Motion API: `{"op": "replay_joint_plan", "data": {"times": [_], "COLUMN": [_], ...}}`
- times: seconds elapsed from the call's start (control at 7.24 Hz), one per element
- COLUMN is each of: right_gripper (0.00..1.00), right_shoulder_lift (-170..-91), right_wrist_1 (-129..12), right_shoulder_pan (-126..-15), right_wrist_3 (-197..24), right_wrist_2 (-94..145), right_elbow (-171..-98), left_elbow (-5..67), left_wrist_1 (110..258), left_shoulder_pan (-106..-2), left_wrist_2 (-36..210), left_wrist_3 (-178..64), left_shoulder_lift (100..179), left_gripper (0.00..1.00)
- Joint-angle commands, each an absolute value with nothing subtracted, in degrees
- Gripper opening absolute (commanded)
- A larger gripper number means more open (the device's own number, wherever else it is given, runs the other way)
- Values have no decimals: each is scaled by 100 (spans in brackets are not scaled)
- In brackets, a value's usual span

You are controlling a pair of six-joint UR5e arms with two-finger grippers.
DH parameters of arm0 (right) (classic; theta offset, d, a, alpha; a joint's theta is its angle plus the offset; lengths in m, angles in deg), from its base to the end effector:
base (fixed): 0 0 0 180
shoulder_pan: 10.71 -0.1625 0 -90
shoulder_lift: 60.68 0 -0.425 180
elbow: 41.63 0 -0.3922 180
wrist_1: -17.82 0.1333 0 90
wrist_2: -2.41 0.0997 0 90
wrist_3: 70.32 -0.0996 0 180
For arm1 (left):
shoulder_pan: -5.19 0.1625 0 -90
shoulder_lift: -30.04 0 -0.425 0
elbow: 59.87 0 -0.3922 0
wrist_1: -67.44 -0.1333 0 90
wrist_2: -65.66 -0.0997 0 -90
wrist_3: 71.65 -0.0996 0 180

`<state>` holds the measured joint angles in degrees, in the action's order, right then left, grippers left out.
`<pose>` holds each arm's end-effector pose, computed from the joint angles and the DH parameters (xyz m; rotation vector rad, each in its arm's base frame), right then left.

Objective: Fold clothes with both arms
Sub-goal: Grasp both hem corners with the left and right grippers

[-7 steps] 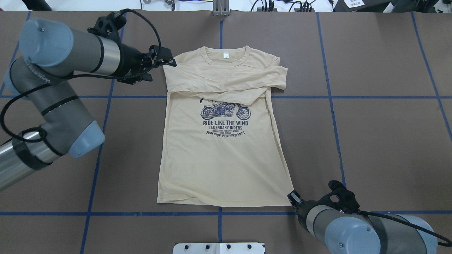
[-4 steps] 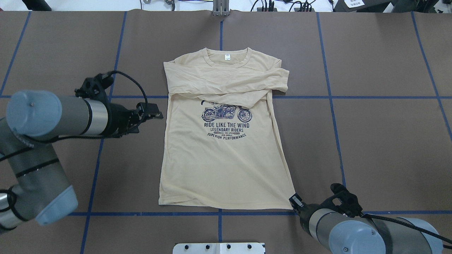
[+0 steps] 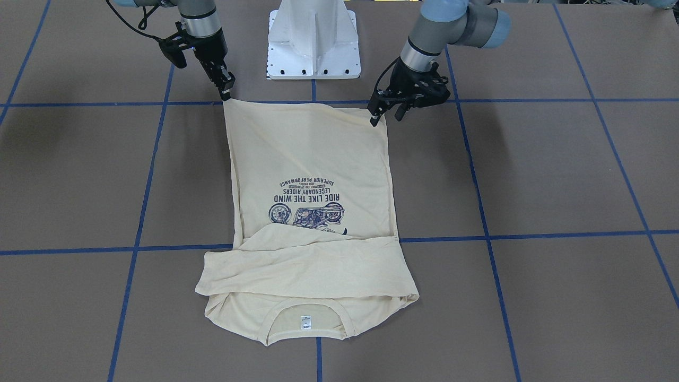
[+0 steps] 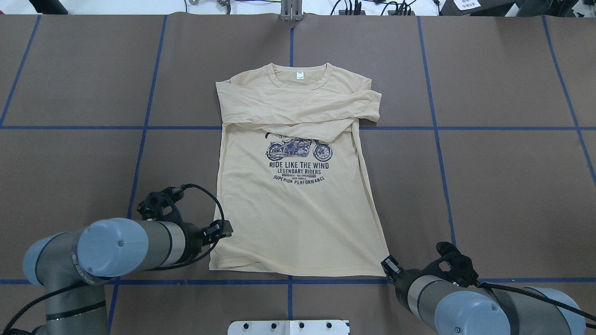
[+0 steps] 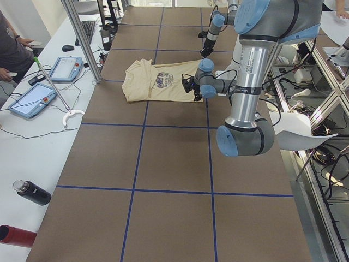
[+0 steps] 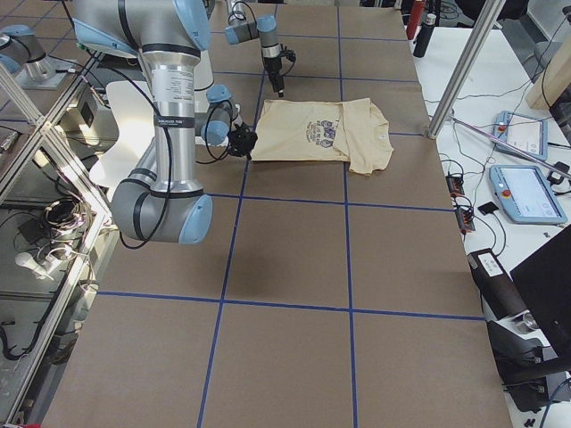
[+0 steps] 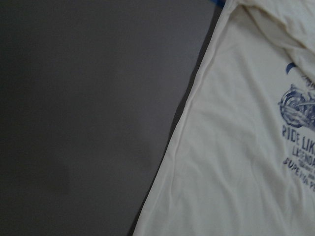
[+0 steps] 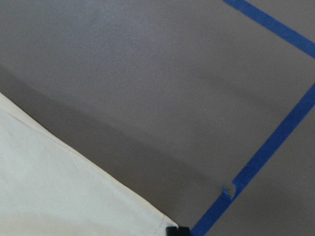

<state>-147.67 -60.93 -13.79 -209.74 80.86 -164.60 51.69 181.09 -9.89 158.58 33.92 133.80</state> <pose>-0.4701 -0.1788 0.3496 -0.1546 -0.8638 0.9425 0.5052 -0.2689 0.3144 -0.0513 1.0390 -0.4602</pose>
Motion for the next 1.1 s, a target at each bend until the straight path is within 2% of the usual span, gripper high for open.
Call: {"op": "replay_joint_plan", "data": {"times": [0.0, 0.28, 0.41, 0.55, 0.97], "right_gripper": [0, 0, 0, 0, 0], "right_shoulder_lift": [-14770, -14761, -14761, -14752, -14743], "right_wrist_1": [-6093, -6093, -6093, -6093, -6093], "right_shoulder_pan": [-1370, -1370, -1370, -1370, -1370], "right_wrist_3": [-20972, -20972, -20972, -20972, -20972], "right_wrist_2": [8081, 8081, 8081, 8081, 8089], "right_elbow": [-16468, -16468, -16468, -16468, -16468], "left_elbow": [5131, 5131, 5131, 5131, 5149], "left_wrist_1": [17871, 17862, 17862, 17853, 17853], "left_shoulder_pan": [-747, -721, -721, -721, -721], "left_wrist_2": [15777, 15777, 15777, 15777, 15785], "left_wrist_3": [3478, 3478, 3478, 3478, 3487], "left_shoulder_lift": [13428, 13393, 13392, 13392, 13393], "left_gripper": [75, 69, 61, 48, 48]}}
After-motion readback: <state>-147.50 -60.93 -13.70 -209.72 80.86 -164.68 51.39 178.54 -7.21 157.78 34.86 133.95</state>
